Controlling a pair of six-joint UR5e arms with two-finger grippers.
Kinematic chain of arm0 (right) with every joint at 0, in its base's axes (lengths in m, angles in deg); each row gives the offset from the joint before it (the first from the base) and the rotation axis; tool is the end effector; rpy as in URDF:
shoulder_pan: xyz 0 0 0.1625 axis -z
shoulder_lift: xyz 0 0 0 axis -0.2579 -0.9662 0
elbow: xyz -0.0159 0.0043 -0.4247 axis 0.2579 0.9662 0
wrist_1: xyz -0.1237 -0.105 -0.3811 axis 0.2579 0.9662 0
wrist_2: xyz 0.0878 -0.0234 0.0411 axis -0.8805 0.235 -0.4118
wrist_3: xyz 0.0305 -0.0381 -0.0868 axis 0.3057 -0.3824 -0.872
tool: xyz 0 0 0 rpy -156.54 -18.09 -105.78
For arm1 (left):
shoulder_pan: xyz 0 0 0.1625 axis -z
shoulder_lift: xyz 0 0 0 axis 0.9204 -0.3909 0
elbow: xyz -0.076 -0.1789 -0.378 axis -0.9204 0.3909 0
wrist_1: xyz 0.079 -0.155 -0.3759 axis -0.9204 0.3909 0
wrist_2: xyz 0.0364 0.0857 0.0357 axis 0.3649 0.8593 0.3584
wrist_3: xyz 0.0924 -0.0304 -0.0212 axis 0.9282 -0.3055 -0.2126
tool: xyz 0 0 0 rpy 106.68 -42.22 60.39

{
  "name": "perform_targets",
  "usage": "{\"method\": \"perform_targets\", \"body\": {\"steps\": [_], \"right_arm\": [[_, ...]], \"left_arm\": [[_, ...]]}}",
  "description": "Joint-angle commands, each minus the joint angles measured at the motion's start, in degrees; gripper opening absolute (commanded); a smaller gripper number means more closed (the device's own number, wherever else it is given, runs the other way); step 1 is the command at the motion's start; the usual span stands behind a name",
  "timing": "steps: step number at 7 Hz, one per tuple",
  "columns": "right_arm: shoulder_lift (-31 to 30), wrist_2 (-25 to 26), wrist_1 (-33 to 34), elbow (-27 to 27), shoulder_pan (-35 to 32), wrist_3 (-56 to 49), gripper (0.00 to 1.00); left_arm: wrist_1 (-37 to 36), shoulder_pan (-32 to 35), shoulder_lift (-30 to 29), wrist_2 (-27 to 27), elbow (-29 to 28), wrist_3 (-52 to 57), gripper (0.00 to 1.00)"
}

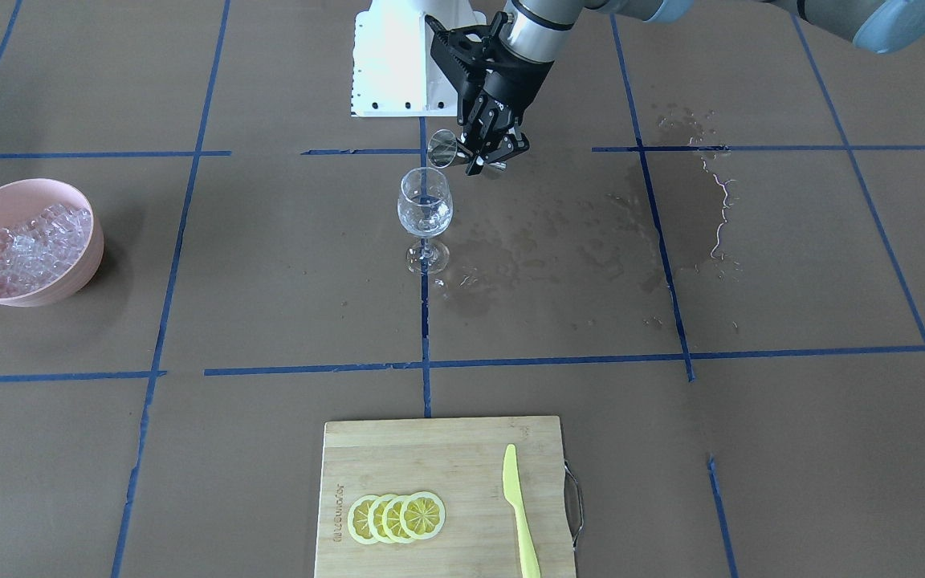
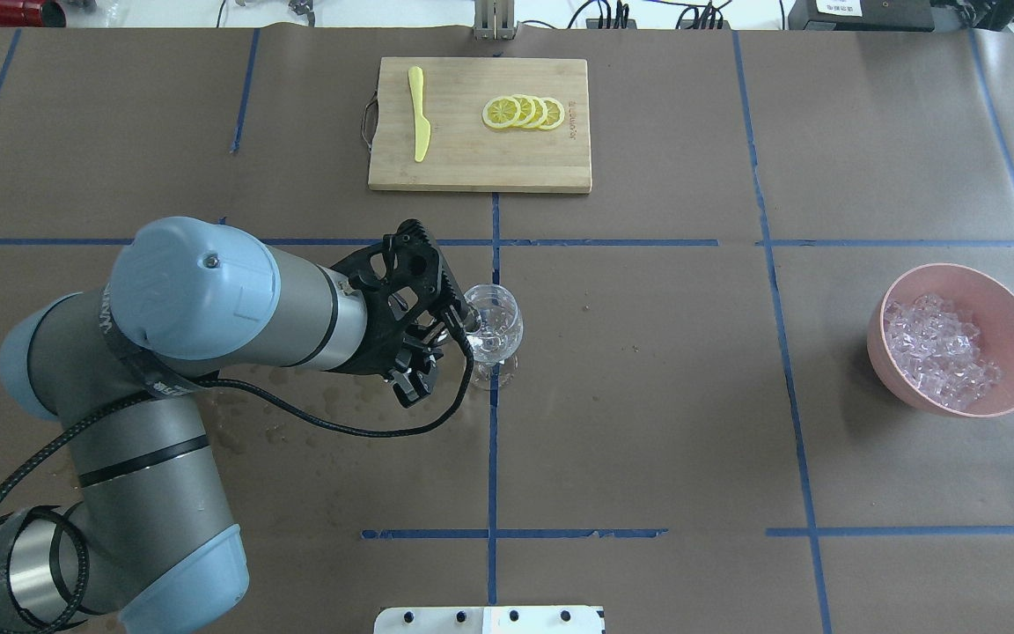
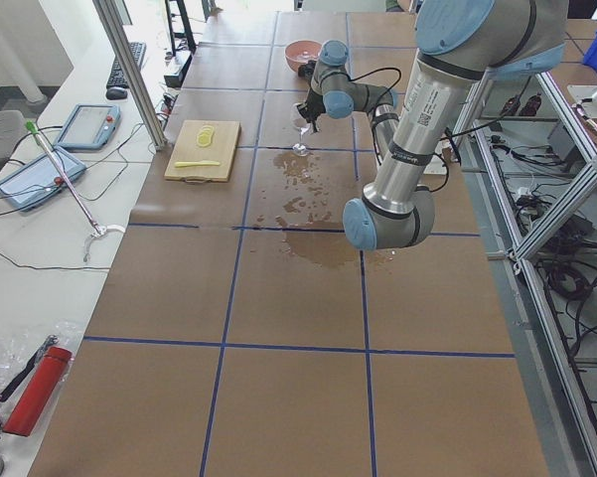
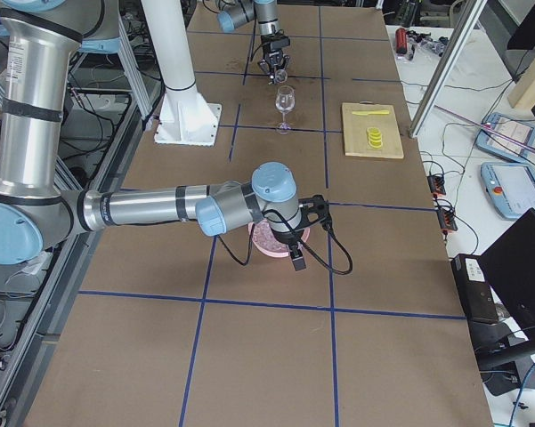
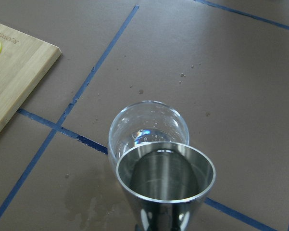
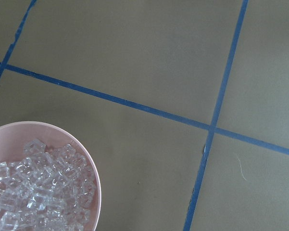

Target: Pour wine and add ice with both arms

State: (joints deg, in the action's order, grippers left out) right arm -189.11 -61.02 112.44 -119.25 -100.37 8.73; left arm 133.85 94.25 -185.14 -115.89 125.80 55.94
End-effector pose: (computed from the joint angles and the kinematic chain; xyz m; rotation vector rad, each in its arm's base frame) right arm 0.0298 -0.4292 0.5636 0.3201 -0.7809 -0.1884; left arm 0.4550 -0.3598 0.1442 0.7898 0.8646 0.9081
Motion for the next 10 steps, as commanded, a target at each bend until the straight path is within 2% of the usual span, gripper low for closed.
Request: {"method": "perform_targets", "body": {"steps": [1,5,7,10], "right_arm": [[0.0,0.0,-0.04,0.0,0.0,0.0,1.0],[0.0,0.0,-0.04,0.0,0.0,0.0,1.0],[-0.09,0.0,-0.04,0.0,0.0,0.0,1.0],[-0.09,0.0,-0.04,-0.09,0.0,0.0,1.0]], "left_arm": [[-5.11,-0.02,-2.0,0.07,0.07,0.0,0.0],[-11.19,-0.11,-4.55,0.16,-0.01,0.0,0.0],[-17.06,-0.11,-7.53,0.24,-0.01,0.0,0.0],[-18.49,0.16,-7.9,0.07,-0.36,-0.35,0.0]]}}
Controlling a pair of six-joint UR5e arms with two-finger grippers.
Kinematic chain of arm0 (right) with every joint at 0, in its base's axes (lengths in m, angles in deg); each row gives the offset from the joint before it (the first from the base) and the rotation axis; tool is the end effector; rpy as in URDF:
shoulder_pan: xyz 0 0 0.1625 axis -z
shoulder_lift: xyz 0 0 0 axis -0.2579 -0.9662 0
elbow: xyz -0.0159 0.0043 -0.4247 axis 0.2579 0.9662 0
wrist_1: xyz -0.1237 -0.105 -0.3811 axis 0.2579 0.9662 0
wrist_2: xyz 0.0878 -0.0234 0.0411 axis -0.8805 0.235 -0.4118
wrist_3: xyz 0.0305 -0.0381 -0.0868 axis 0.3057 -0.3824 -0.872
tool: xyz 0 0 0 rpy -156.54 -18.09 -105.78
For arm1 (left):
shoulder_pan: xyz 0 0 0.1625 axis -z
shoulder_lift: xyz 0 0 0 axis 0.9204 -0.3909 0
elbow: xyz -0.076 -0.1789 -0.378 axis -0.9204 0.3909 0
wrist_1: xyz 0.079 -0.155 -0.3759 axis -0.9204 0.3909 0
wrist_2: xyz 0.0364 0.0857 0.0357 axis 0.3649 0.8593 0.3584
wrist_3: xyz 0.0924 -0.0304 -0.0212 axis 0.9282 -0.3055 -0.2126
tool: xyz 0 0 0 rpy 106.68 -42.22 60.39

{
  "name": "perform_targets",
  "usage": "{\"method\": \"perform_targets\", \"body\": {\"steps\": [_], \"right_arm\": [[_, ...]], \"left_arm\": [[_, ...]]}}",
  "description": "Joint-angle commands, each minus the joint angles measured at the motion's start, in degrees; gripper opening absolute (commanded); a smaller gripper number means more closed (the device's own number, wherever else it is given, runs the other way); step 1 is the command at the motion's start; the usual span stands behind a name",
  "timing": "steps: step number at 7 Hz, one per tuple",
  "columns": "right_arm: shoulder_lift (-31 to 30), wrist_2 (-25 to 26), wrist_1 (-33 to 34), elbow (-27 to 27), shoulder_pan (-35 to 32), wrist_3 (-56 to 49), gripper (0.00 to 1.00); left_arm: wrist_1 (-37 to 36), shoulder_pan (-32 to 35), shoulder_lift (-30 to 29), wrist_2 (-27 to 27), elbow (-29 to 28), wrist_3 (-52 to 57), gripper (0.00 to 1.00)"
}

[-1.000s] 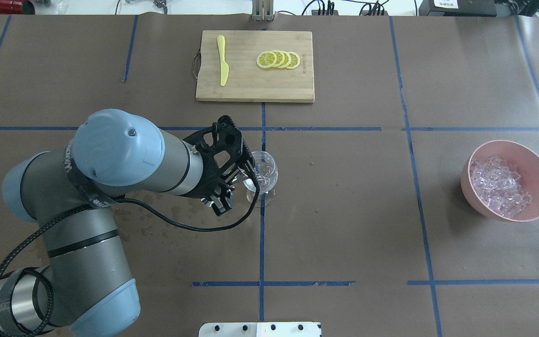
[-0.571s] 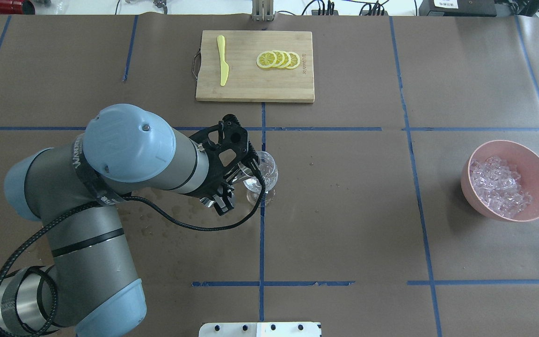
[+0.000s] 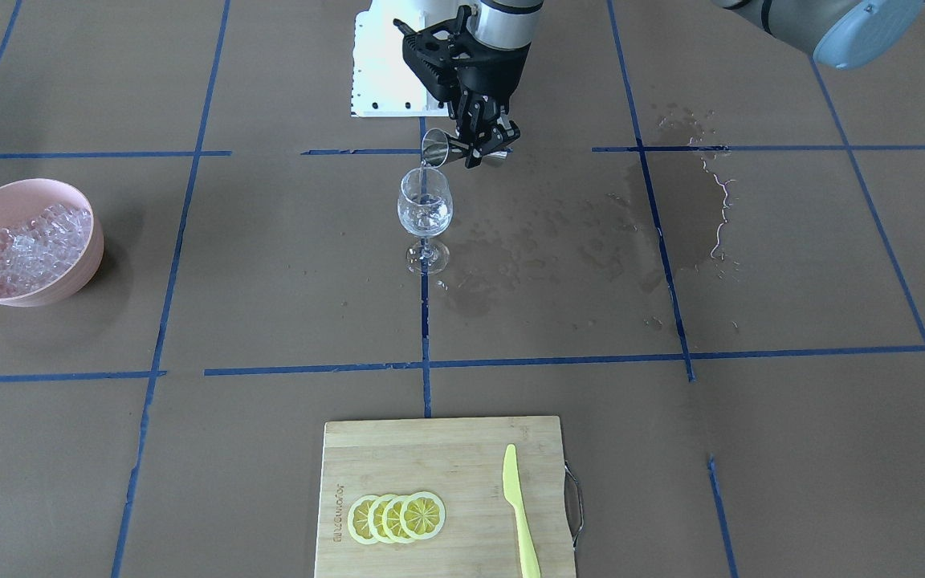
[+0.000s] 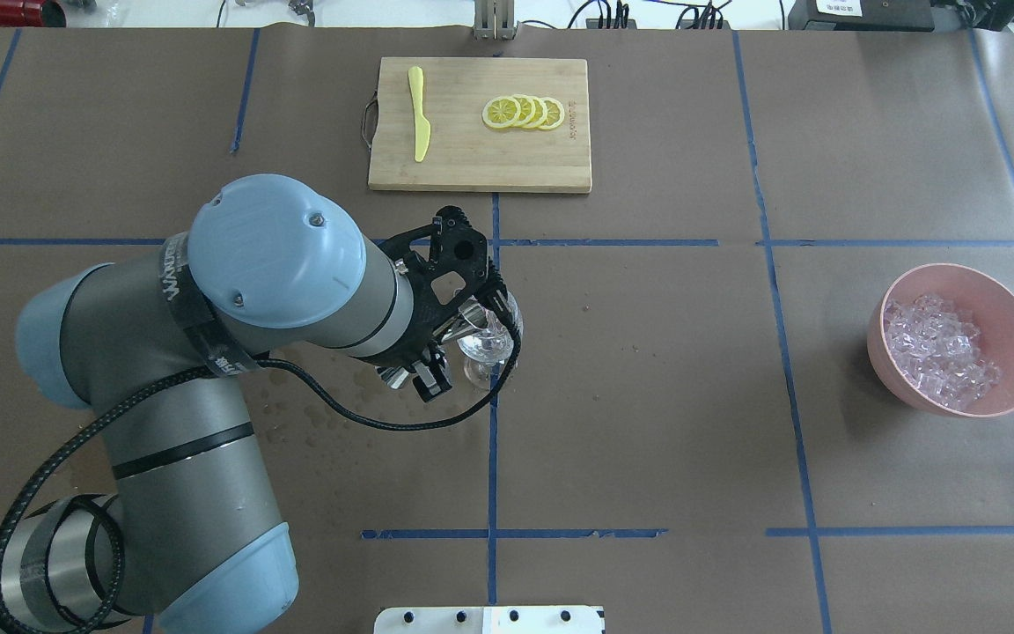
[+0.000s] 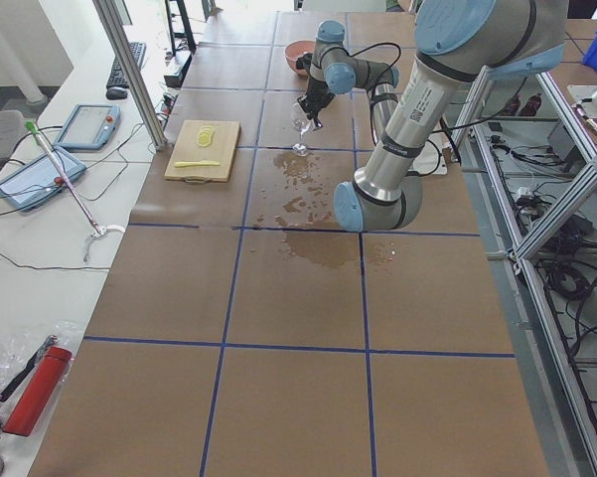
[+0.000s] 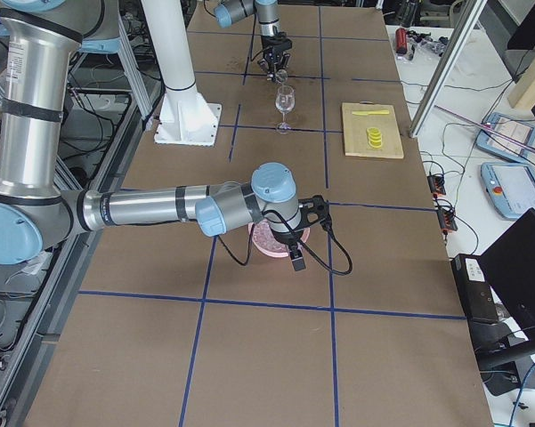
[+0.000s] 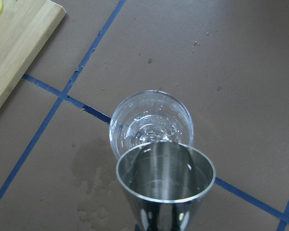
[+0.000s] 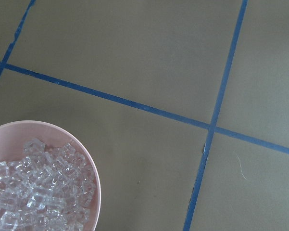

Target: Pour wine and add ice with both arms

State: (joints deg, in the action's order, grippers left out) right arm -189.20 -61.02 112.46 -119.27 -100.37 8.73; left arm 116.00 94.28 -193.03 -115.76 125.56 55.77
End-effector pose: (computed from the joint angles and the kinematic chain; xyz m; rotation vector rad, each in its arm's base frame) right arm 0.0298 -0.4285 0.5642 0.3186 -0.7809 -0.1878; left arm 0.4614 -0.3636 0.1085 0.6388 0.7567 0.9127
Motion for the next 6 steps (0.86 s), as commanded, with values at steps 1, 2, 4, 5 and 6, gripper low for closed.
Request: {"method": "perform_targets", "body": {"steps": [1,2,4,5,6], "right_arm": [[0.0,0.0,-0.06,-0.07,0.0,0.0,1.0],[0.0,0.0,-0.06,-0.07,0.0,0.0,1.0],[0.0,0.0,-0.06,-0.07,0.0,0.0,1.0],[0.0,0.0,-0.06,-0.07,0.0,0.0,1.0],[0.0,0.0,-0.06,-0.07,0.0,0.0,1.0]], "left_arm": [[-2.66,0.13,-0.35,0.03,-0.04,-0.27,0.0],[-4.24,0.13,-0.79,0.12,0.05,-0.27,0.0],[-10.2,0.04,-4.29,3.43,-0.3,-0.27,0.0],[-12.15,-0.05,-5.1,3.72,-0.48,-0.27,0.0],[-12.43,-0.05,-5.36,3.72,-1.0,-0.27,0.0]]}}
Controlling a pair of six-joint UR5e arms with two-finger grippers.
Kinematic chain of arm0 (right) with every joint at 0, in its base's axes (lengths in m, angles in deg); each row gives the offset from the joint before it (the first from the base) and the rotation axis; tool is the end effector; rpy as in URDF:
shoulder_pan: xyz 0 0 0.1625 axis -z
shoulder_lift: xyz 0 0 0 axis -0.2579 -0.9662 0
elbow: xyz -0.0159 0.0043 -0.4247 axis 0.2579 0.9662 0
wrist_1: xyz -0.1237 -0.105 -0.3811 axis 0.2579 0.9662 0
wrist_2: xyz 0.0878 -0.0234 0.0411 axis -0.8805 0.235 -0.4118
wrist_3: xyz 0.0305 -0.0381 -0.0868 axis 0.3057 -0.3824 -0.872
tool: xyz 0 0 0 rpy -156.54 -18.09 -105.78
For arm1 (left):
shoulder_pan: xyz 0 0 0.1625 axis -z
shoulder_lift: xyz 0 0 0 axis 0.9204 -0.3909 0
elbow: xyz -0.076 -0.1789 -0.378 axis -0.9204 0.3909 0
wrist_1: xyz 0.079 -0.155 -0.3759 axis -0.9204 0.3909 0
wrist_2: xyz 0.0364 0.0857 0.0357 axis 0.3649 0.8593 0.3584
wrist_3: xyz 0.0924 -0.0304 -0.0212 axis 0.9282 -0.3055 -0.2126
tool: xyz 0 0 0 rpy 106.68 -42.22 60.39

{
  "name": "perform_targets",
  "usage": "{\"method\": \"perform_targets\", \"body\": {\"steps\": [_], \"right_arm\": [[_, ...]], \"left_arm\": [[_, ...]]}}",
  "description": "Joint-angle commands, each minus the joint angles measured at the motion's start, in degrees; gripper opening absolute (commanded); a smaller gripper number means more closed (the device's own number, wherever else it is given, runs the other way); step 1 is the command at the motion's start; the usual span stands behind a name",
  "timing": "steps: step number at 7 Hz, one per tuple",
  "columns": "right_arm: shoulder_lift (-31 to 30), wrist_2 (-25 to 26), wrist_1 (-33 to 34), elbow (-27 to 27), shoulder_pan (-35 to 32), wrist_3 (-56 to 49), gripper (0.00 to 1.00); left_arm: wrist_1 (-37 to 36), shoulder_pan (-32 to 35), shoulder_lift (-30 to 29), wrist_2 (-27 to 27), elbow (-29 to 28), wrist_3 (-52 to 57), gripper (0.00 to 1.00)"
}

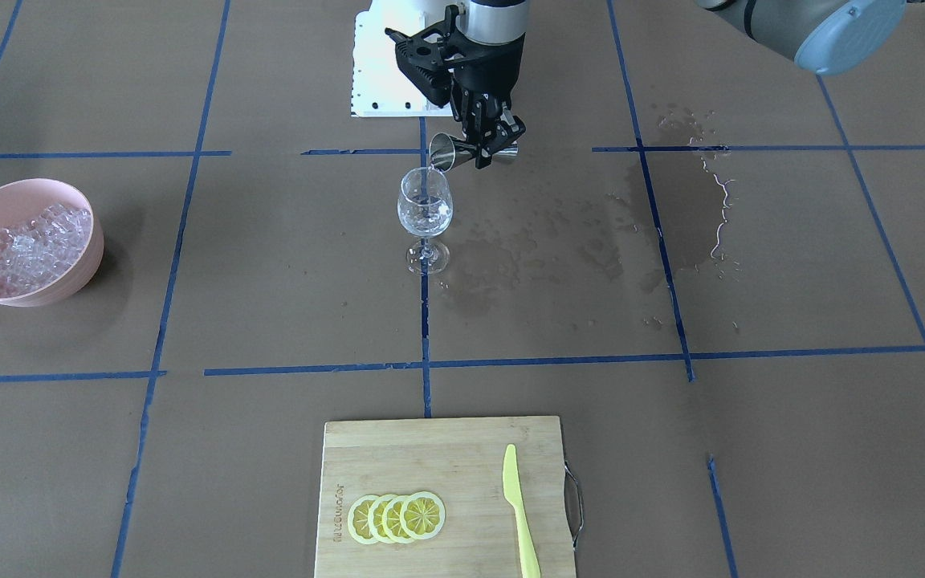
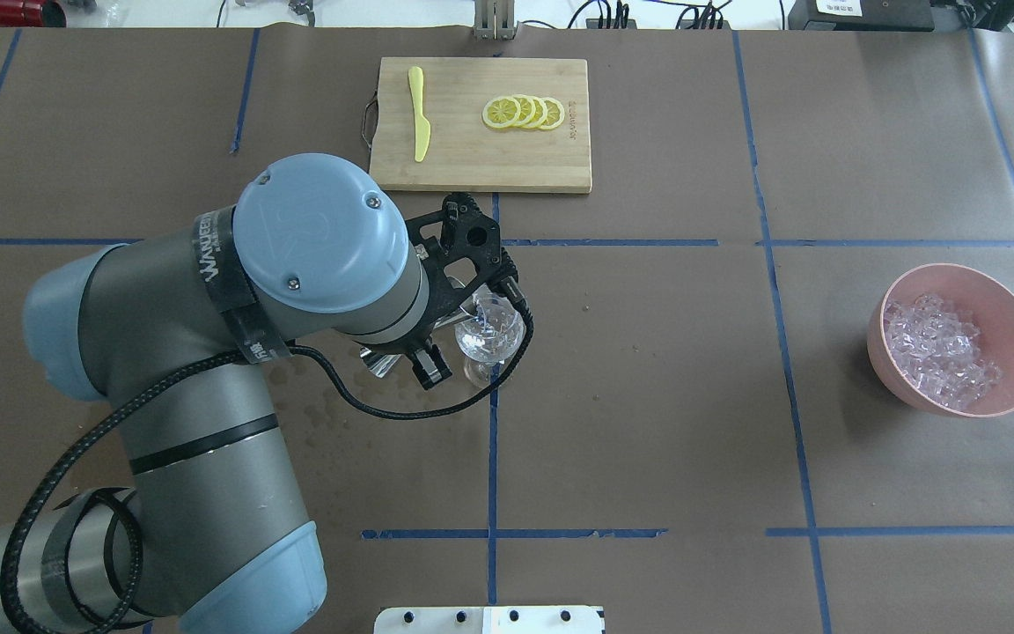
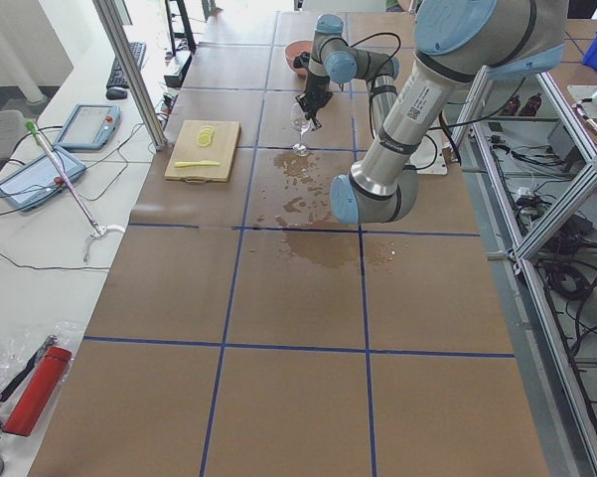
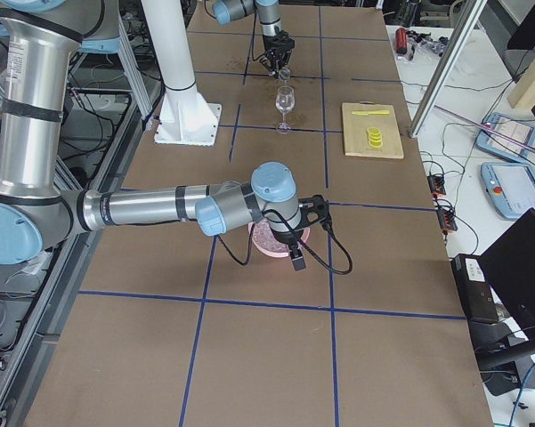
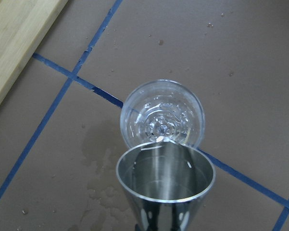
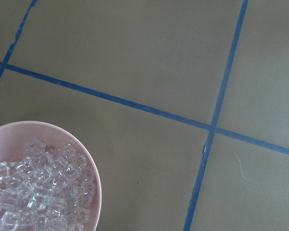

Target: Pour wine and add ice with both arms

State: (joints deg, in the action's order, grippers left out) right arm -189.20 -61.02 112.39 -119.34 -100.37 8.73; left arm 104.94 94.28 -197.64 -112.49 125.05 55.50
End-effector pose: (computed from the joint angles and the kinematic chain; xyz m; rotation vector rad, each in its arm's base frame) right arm 0.0298 -0.4285 0.5634 0.3209 -0.7809 -0.1887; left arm 0.4604 -0.3694 0.0920 0.5689 0.6397 0.8895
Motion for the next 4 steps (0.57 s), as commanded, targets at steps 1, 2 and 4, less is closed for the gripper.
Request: {"method": "perform_targets", "body": {"steps": [1,2,4], "right_arm": [[0.09,0.0,0.0,0.09,0.0,0.0,1.0],[0.09,0.09,0.09,0.09,0.0,0.0,1.0],[0.09,0.09,0.0,0.17,0.0,0.0,1.0]], "left_arm": [[-1.72,-0.05,-1.37,0.54,-1.45,0.09,0.0],[-3.72,-0.05,-2.94,1.32,-2.68,0.17,0.0],[-5.41,-0.66,-3.84,4.31,-3.04,0.7,0.0]]}}
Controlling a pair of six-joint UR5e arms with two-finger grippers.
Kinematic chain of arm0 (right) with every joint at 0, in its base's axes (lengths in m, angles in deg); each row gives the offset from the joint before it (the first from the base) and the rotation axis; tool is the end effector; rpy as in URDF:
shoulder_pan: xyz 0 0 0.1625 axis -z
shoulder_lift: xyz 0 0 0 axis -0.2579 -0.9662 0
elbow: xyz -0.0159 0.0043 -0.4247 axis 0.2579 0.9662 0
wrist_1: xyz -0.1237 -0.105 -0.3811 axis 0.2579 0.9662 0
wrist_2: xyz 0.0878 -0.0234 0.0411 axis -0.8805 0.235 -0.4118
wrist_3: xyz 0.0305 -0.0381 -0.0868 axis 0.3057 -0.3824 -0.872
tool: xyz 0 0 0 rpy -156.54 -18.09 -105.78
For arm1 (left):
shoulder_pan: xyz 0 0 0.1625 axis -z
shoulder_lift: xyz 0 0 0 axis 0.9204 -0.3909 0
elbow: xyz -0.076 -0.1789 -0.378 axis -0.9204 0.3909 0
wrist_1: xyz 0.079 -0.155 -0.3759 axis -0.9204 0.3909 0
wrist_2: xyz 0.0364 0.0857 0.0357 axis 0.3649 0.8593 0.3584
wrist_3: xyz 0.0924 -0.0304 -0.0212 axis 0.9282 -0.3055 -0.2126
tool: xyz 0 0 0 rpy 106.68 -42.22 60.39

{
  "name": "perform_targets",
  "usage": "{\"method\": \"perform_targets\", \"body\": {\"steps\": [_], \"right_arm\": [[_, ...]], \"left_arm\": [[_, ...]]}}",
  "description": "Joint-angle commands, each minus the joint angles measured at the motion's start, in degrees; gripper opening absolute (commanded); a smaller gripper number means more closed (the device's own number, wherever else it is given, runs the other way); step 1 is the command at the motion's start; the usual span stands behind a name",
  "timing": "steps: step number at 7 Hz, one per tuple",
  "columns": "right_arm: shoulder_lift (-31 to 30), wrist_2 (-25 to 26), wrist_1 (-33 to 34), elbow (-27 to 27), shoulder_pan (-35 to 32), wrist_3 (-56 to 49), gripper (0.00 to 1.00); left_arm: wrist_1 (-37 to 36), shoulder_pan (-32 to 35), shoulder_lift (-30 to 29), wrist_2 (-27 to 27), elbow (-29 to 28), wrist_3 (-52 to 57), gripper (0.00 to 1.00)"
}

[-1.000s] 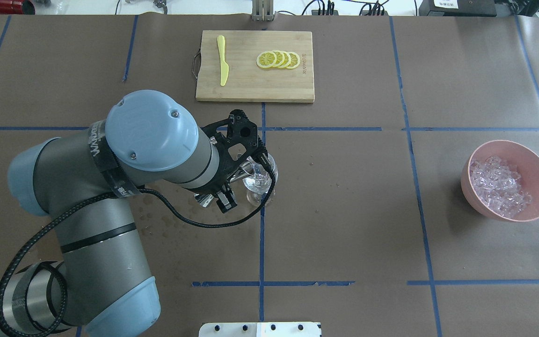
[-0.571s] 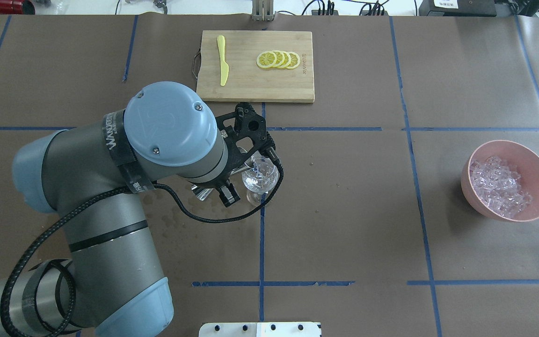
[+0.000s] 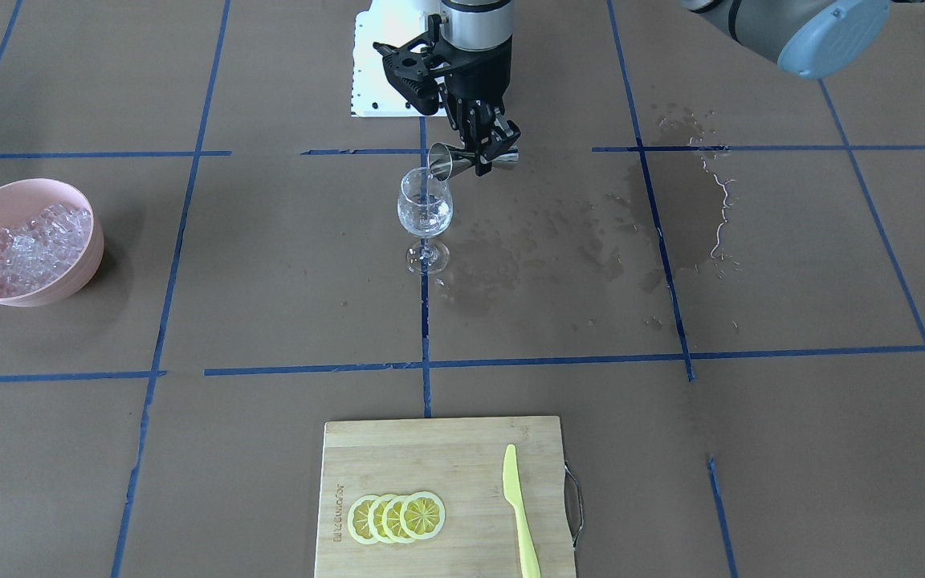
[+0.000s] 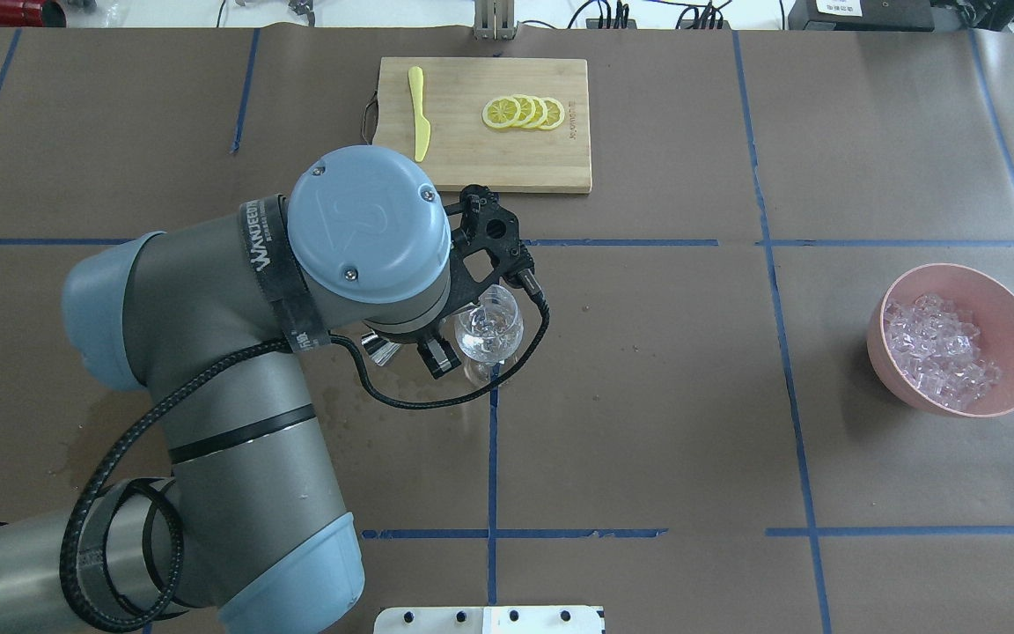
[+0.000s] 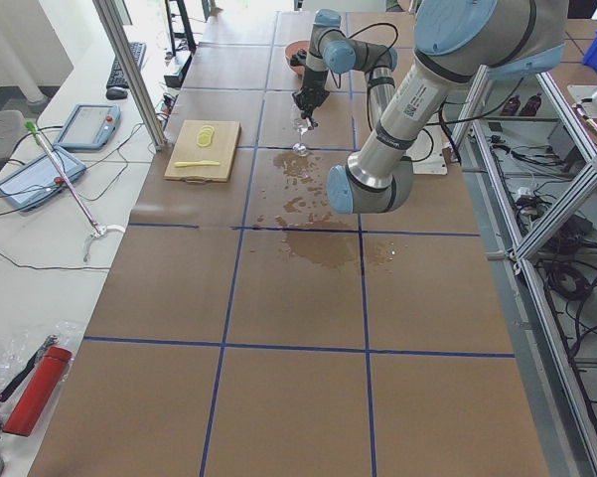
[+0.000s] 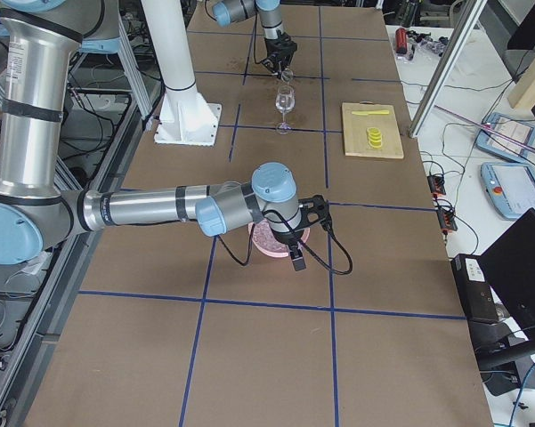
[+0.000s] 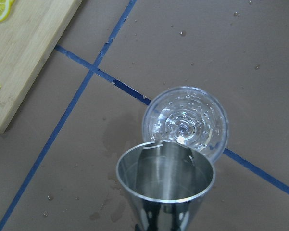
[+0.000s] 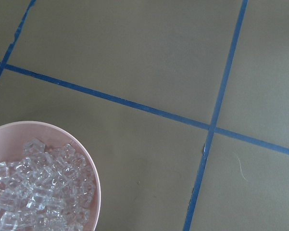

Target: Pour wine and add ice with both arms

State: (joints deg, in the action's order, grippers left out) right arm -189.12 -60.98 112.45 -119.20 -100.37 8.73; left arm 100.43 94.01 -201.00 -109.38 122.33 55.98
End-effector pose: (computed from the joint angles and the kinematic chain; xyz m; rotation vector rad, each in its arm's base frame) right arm 0.0299 -0.4291 0.5642 0.3190 -0.7802 -0.1878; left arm 0.4718 -0.3782 0.0824 0.5469 0.5551 0.8852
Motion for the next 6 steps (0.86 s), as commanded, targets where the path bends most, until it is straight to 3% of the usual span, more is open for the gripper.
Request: {"method": "perform_targets", "body": {"steps": [1,6], "right_arm": [[0.09,0.05,0.03,0.04,0.0,0.0,1.0],[0.01,0.05,0.03,0.3,0.0,0.0,1.0]], "left_arm": [[-1.25,-0.48,-0.48,1.21,-0.32,0.31,0.0],[-6.51,-3.55,-1.8,4.55,-0.32,1.54,0.0]]}}
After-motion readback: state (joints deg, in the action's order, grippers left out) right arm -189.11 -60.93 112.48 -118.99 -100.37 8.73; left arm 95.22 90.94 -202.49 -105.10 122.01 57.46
